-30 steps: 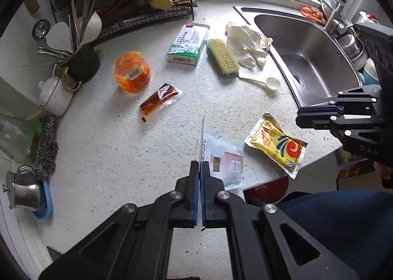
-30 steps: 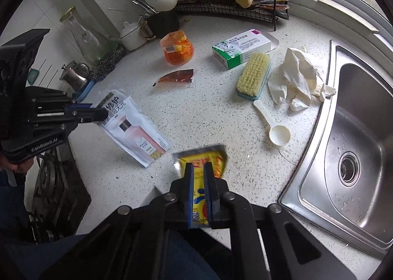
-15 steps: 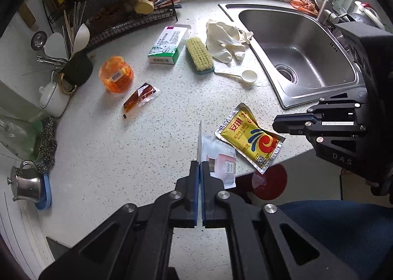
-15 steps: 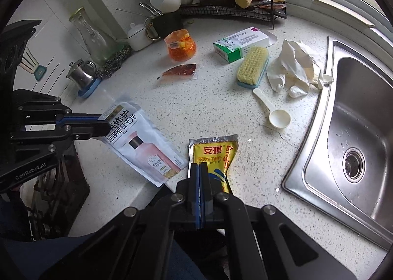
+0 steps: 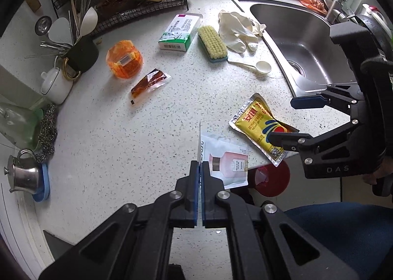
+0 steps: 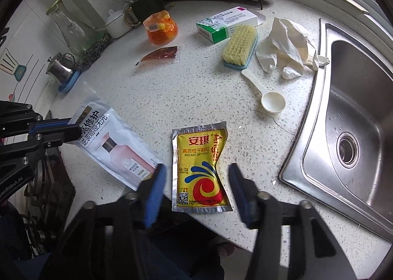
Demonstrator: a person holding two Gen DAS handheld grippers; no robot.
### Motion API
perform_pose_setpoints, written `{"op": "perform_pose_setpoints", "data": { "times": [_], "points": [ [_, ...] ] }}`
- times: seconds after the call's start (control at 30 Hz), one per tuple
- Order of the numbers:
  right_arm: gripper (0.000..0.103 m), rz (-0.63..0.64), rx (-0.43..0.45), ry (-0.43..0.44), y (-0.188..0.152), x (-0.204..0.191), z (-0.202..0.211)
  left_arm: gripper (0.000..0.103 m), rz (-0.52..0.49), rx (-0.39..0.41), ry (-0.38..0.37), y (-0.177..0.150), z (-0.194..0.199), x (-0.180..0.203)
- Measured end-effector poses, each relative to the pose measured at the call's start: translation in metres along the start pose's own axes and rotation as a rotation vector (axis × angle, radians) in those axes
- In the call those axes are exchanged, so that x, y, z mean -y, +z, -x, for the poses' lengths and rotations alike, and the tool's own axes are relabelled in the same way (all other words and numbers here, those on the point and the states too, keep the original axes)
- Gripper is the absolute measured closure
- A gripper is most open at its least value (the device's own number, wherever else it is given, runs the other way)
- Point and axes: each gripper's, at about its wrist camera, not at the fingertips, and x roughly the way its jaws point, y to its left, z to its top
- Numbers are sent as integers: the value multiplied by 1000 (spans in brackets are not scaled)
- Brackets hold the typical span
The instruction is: Collect trash
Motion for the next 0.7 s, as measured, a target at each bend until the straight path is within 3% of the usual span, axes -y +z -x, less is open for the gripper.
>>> {"op": "perform_pose_setpoints", "data": {
  "times": [0.37,0.6,0.63,0.7],
  "points": [
    [29,34,-104,-101,10,-19,-37,102,37,-41,7,-7,-19,-28],
    [29,44,-124,-124,16,-35,-55,102,42,-60,-9,-7,-30,-32],
    [30,51,-117,-132,16,-38,-56,102,44,-62,-12,-6,-31,-32],
    [43,79,-101,-168,17,-43,-57,102,49,-67,-20,-6,-34,-33]
  ]
}}
